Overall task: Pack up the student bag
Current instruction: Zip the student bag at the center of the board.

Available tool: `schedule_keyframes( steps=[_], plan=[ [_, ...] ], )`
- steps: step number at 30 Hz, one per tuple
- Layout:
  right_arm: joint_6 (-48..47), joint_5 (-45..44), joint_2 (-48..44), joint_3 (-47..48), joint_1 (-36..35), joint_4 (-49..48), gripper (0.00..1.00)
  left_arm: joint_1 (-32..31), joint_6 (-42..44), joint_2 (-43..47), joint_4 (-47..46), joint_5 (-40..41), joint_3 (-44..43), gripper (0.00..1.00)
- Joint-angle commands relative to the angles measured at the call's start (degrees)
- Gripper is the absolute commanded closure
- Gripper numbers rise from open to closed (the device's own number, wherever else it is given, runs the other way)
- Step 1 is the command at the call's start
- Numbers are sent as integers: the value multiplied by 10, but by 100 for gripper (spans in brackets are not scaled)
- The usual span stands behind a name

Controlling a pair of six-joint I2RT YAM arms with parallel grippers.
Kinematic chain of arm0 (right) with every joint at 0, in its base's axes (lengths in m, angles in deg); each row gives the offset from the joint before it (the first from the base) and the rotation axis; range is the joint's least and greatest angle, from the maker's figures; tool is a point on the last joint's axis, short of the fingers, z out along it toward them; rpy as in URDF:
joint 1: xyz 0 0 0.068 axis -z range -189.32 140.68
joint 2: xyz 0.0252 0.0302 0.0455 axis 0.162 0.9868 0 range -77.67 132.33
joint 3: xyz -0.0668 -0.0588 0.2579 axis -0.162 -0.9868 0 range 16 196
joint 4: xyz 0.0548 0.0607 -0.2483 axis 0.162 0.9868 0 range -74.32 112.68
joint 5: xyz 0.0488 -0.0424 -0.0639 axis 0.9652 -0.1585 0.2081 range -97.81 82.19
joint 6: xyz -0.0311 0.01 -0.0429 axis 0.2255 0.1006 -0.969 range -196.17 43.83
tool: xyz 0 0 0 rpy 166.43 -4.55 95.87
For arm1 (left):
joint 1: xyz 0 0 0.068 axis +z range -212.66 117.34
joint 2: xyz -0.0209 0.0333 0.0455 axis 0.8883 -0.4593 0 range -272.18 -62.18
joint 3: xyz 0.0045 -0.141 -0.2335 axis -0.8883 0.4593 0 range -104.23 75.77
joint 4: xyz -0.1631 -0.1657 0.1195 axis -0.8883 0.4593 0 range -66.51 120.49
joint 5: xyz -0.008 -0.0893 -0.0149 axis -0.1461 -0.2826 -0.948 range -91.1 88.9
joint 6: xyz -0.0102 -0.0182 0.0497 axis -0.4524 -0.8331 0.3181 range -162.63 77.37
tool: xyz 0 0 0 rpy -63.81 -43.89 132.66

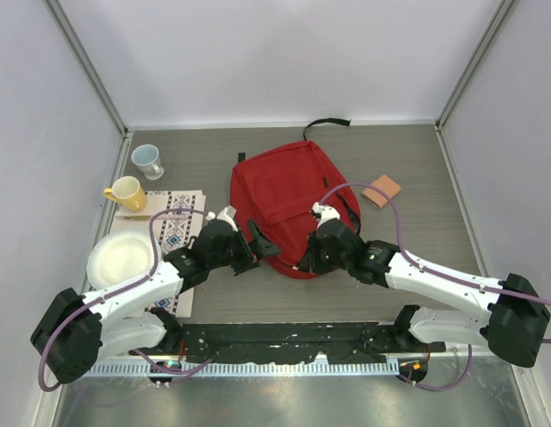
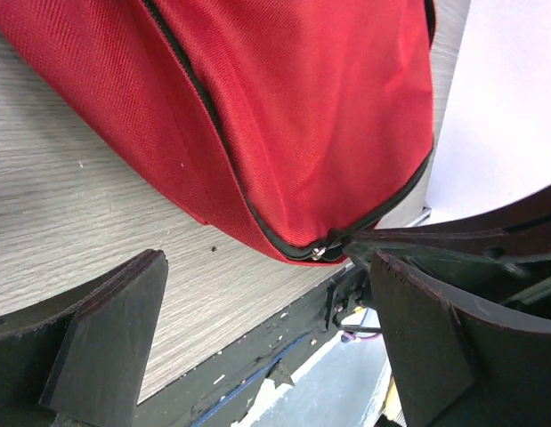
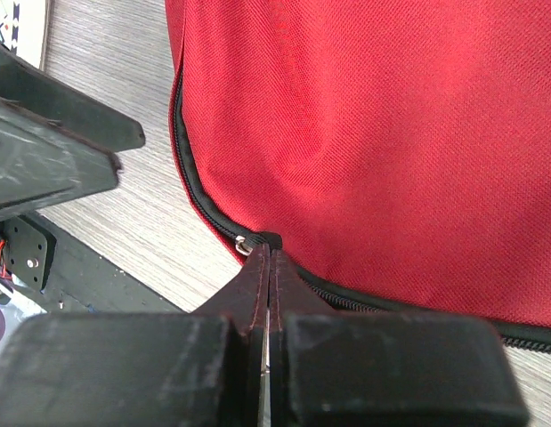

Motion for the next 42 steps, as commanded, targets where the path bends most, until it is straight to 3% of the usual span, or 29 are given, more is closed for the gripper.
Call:
schedule_keyframes(
  steps=[1, 6, 11, 14, 15, 18, 29, 42],
  plan=[
    [-3, -2, -18, 12, 0, -22, 99, -14, -23, -28, -31, 25, 0, 1],
    [-9, 12, -25, 7, 0, -21, 99, -19, -46, -72, -107, 25, 15, 7],
    [-18, 33, -27, 5, 0, -16, 99, -20, -59, -145, -195, 14, 9, 28],
    [-25, 33, -30, 7, 0, 1, 99, -19, -56, -167, -217, 15, 6, 57],
    [-28, 32, -30, 8, 0, 7, 99, -18, -54, -167, -214, 21, 4, 74],
    [-29, 10, -34, 9, 0, 33, 99, -15, -42, -155, -193, 37, 9, 98],
    [-15, -33, -73, 3, 2, 66, 99, 91, 48, -45, -36, 48, 34, 100],
    [-17, -115, -97, -3, 34, 131, 99, 175, 98, -32, -19, -3, 24, 100]
  ],
)
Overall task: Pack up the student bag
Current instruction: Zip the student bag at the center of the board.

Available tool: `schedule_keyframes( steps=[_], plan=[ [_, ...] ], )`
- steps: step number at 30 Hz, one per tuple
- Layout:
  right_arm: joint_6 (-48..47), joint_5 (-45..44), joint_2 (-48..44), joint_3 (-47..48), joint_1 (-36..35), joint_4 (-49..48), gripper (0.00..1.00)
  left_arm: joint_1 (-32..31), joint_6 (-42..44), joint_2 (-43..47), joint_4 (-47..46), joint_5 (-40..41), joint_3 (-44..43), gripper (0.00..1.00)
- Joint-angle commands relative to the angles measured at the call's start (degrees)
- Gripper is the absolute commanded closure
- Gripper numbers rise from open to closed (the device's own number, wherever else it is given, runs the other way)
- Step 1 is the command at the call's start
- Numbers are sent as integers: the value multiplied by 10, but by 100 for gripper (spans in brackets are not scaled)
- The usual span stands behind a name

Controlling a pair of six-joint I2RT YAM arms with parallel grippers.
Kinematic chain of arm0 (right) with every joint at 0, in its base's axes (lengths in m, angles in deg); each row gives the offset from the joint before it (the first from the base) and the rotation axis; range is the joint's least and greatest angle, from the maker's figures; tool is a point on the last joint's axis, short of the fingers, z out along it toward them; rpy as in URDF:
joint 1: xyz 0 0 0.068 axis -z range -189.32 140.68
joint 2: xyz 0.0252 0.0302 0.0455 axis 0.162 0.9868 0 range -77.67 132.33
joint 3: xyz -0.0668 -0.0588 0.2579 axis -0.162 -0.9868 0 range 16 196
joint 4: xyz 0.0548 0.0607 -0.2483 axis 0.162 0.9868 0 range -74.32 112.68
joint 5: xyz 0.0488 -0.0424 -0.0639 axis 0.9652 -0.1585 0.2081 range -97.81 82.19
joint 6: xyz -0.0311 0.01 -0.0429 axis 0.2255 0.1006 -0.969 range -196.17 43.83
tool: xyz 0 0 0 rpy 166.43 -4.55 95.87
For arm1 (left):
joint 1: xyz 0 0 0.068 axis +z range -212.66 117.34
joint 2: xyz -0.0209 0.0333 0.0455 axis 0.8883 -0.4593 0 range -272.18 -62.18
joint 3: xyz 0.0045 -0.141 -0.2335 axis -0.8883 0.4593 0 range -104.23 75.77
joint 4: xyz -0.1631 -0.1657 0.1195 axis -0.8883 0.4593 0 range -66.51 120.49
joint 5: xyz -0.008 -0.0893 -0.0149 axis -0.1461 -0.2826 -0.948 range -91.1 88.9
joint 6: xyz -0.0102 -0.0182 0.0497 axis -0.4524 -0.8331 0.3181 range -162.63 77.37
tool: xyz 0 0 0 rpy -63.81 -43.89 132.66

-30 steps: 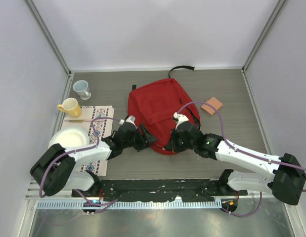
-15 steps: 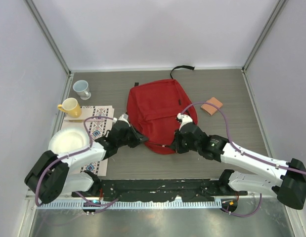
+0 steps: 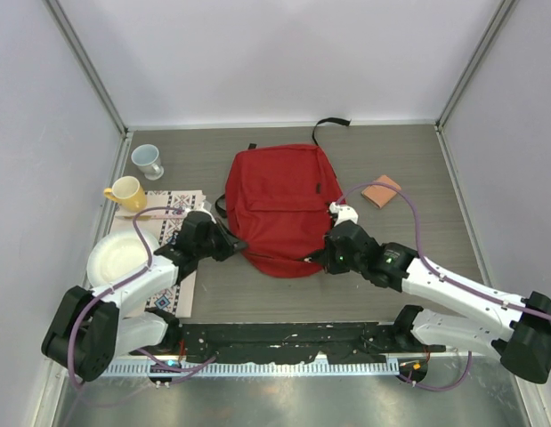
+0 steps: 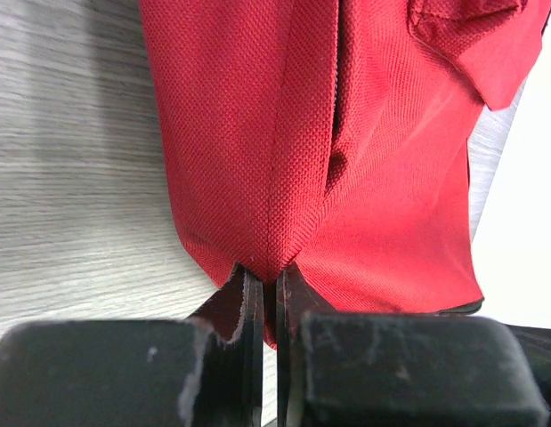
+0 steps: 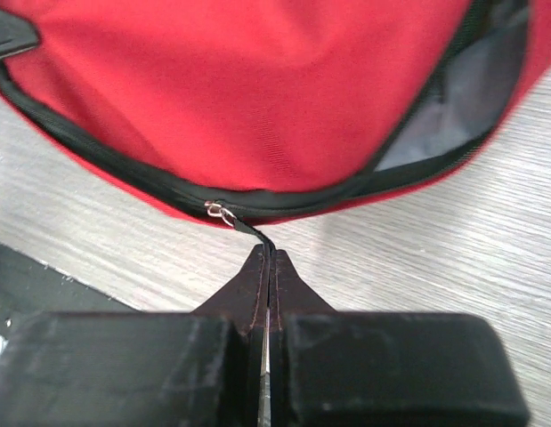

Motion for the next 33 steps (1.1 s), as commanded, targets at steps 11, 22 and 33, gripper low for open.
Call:
schedule_keyframes(
  steps=[11, 22, 33],
  plan=[
    [-16, -42, -57, -13, 69, 33, 99, 61, 57, 27, 18, -25, -18, 72],
    [-14, -11, -53, -14, 69, -7, 99, 60, 162, 110, 91, -13, -89, 2],
    [-17, -1, -47, -6, 69, -22, 99, -106, 360, 87, 102, 57, -188, 0]
  ],
)
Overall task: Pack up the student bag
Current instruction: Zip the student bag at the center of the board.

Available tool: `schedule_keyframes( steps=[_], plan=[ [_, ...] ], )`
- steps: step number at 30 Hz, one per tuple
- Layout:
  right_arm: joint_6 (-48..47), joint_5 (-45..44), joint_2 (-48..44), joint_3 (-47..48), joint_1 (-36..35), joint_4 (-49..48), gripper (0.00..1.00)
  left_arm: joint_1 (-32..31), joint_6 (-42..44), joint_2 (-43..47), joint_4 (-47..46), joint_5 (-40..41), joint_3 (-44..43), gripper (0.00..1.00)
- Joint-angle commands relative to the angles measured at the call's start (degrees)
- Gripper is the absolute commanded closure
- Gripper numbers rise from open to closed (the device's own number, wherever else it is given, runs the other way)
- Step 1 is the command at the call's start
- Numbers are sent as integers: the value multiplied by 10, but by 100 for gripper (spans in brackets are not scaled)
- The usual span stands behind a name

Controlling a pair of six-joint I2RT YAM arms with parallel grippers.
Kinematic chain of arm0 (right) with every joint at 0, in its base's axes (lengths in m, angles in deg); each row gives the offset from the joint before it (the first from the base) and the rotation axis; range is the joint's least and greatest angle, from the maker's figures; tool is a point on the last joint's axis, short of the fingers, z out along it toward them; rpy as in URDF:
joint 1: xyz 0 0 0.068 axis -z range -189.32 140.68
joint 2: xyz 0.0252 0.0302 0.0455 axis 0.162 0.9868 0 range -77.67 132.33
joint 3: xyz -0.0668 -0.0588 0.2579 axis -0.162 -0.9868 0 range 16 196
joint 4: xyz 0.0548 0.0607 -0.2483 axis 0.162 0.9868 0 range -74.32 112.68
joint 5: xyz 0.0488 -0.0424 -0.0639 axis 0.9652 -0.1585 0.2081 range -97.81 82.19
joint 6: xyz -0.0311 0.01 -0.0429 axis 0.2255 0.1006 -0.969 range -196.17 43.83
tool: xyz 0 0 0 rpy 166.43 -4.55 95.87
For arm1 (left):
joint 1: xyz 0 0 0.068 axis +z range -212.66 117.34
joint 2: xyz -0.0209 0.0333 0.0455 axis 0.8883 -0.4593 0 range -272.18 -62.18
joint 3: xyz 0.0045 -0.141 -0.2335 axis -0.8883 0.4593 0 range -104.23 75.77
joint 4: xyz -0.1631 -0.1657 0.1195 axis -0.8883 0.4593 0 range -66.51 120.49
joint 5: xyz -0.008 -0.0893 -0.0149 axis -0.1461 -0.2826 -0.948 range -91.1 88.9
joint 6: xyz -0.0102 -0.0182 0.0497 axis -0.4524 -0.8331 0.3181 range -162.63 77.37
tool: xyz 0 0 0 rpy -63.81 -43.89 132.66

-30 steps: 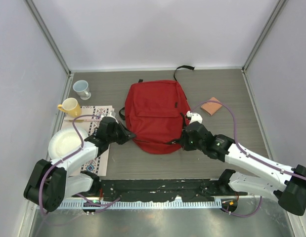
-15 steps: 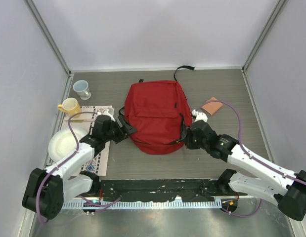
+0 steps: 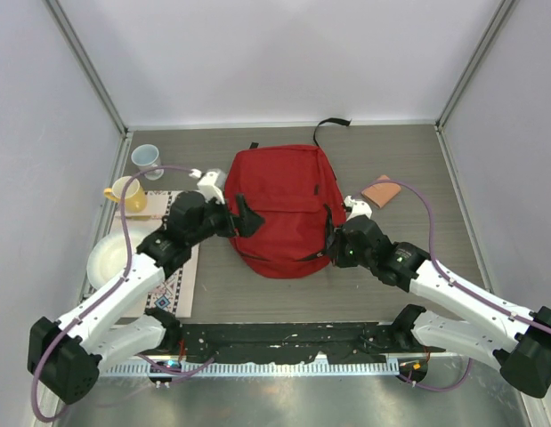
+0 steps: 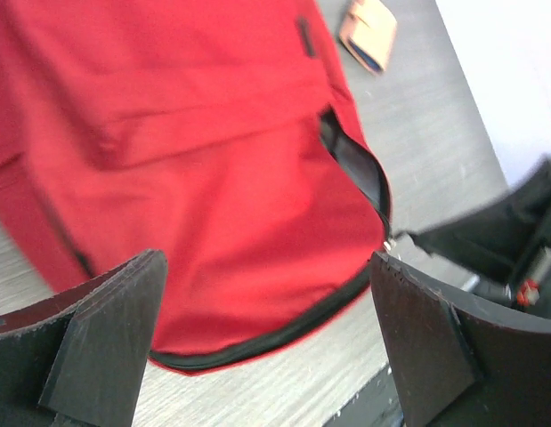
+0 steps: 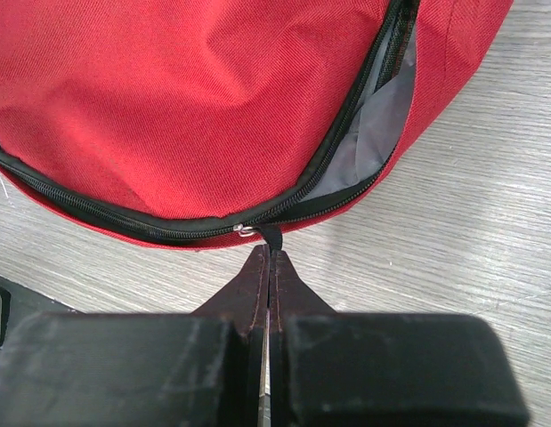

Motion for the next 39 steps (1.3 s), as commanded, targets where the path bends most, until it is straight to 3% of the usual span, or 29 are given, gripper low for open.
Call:
schedule_keyframes(
  steps=[1, 8, 17, 21, 29, 32, 35, 36, 39],
  plan=[
    [-9, -1, -4, 7, 0, -26, 99, -112, 127, -21, 9, 82, -44, 0],
    [-3, -1, 0, 9, 1, -27, 99, -207, 199, -99, 35, 106, -88, 0],
    [2, -11, -7, 13, 0, -21, 99, -301, 219, -183, 40, 88, -124, 0],
    [5, -9, -6, 13, 0, -24, 99, -348, 239, -217, 66, 132, -147, 0],
    [8, -7, -10, 14, 1, -27, 99, -367, 248, -291, 83, 163, -175, 2],
    [9, -4, -15, 13, 1, -27, 99, -370, 244, -318, 84, 194, -184, 10],
    [9, -4, -18, 11, 1, -26, 99, -370, 241, -337, 93, 213, -195, 30],
    [8, -8, -19, 11, 1, -26, 99, -370, 240, -345, 97, 217, -196, 47],
    [9, -19, -18, 7, 1, -23, 99, -370, 232, -341, 97, 229, -190, 77]
  ],
)
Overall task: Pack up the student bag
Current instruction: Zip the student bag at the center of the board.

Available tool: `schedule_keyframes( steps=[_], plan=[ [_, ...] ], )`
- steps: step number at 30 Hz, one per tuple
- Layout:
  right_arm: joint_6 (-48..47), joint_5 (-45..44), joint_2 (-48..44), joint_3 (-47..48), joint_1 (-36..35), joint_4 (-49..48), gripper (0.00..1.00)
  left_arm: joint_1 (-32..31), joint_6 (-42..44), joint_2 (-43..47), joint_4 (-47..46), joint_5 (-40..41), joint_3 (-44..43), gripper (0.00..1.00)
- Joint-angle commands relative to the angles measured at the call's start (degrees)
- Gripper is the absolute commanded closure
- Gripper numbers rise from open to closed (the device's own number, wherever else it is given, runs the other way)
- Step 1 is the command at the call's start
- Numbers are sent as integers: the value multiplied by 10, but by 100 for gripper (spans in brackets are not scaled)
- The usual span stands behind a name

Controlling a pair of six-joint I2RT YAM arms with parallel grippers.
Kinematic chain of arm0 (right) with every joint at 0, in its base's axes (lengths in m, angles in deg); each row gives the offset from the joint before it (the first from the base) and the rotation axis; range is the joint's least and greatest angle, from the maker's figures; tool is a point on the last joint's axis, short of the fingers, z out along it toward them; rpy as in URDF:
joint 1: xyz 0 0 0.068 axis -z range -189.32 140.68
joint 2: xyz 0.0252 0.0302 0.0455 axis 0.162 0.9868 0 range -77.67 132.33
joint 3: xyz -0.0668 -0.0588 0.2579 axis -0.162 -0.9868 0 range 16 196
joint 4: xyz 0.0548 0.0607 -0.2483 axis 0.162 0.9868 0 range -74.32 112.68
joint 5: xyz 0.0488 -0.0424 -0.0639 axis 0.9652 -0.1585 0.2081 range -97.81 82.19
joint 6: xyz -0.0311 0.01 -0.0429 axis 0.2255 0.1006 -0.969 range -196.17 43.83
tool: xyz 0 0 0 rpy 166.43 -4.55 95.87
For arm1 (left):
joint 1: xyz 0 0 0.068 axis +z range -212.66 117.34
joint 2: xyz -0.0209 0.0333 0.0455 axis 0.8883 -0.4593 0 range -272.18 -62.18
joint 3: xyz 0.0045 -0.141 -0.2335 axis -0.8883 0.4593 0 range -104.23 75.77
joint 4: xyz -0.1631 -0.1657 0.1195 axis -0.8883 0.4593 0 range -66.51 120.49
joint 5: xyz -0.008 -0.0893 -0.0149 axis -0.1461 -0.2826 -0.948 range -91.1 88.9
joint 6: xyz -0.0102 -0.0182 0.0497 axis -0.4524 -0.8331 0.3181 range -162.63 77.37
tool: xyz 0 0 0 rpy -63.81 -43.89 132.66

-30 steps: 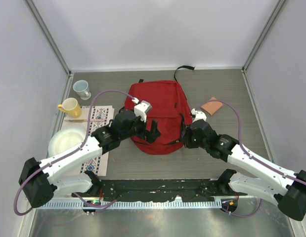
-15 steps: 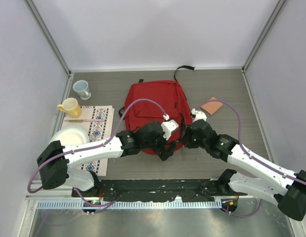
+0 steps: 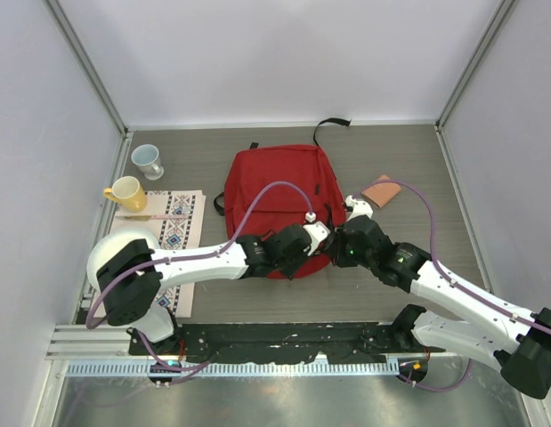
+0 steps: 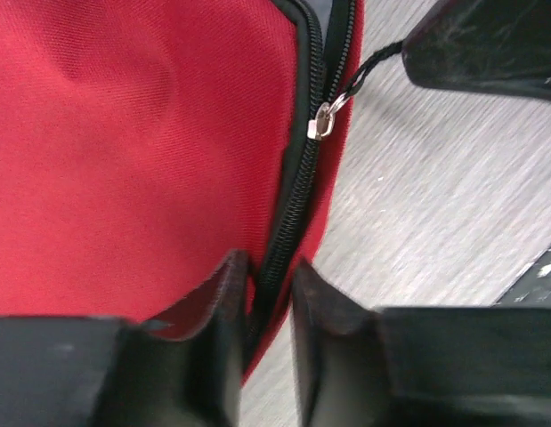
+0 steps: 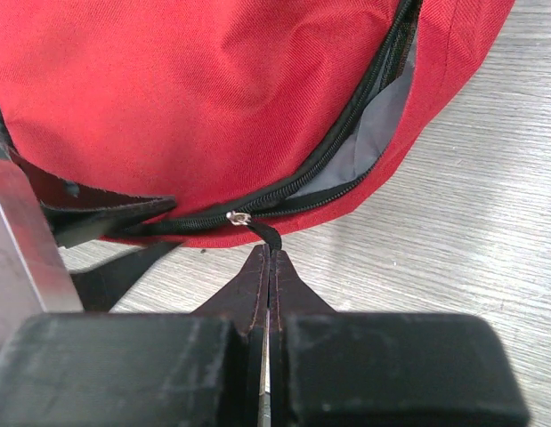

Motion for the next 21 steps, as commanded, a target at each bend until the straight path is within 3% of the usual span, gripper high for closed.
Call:
schedule_keyframes(
  steps=[1, 5, 13, 21],
  plan=[
    [4, -29, -11, 6, 1, -17, 99, -3, -2, 10, 0, 34, -7, 82],
    [9, -49, -3, 8, 2, -11, 99, -3, -10, 39, -7, 26, 23, 97],
    [12, -94, 25, 28, 47, -15, 99, -5, -35, 75, -9, -8, 74, 100],
    [-17, -84, 60, 47, 118, -51, 99, -15, -57, 97, -7, -2, 107, 100]
  ],
)
